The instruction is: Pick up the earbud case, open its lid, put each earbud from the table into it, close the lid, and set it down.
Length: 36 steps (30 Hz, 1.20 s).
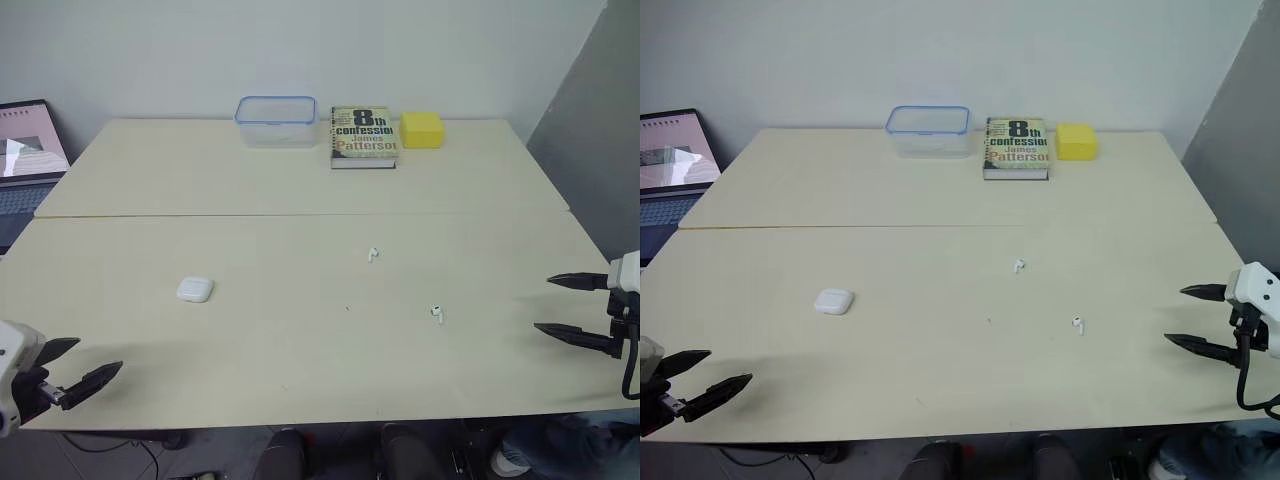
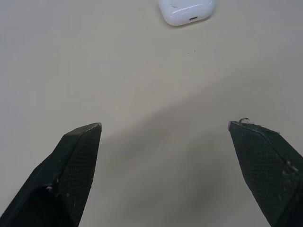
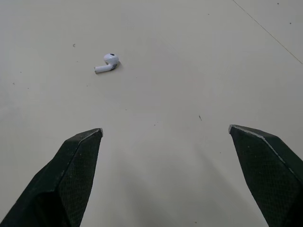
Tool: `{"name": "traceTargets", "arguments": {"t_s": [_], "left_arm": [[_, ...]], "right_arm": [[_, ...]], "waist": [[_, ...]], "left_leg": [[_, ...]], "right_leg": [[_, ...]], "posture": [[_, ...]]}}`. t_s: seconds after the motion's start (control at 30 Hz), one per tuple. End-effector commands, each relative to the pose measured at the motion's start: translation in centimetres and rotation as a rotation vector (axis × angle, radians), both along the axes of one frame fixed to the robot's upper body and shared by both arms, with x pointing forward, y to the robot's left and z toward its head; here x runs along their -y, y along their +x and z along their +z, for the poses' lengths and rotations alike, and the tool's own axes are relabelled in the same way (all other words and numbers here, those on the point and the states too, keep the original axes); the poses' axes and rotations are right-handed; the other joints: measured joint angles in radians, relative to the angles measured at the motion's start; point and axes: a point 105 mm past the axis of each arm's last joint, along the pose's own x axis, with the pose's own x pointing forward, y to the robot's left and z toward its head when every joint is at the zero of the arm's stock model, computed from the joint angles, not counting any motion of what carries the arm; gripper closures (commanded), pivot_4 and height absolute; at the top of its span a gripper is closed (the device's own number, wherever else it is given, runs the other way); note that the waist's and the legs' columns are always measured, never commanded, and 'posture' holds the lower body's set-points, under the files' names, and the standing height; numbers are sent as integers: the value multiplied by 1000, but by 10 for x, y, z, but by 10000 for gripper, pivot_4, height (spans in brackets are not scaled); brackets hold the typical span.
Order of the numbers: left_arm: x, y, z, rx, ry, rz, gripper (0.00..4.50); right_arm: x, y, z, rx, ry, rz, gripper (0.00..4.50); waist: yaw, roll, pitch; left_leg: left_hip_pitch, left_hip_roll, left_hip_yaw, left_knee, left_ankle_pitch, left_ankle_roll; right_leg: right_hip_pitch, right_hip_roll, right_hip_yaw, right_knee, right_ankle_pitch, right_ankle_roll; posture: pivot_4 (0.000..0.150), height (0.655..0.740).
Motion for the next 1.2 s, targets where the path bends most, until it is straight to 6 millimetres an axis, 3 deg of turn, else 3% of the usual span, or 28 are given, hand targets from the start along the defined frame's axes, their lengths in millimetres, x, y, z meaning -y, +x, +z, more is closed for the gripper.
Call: {"name": "traceTargets", "arguments": {"t_s": [0.03,0.3,0.57,0.73,1.2], "left_arm": [[-5,4,13,61,15,-3,0],[-10,11,21,129,-6,-29,0],[-8,8,16,102,-1,-49,0],[-2,7,19,118,-80,-46,0],[19,5,10,191,-176,56,0]], "right_arm": [[-1,3,13,47,-12,9,61],[-4,4,12,49,-6,13,61],[-5,6,11,56,-6,18,61],[-3,12,14,74,5,-5,61],[-9,4,14,36,-6,52,61]], "waist": [[0,0,0],[0,0,0],[0,0,0],[0,0,0],[0,0,0]], "left_leg": [[0,0,0,0,0,0],[0,0,0,0,0,0],[0,0,0,0,0,0],[0,0,0,0,0,0],[0,0,0,1,0,0]], "right_leg": [[0,0,0,0,0,0],[0,0,0,0,1,2],[0,0,0,1,1,2],[0,0,0,1,1,2],[1,0,0,1,3,5]], "posture": [[1500,7400],[1500,7400],[1500,7400],[1500,7400],[1500,7400]]}}
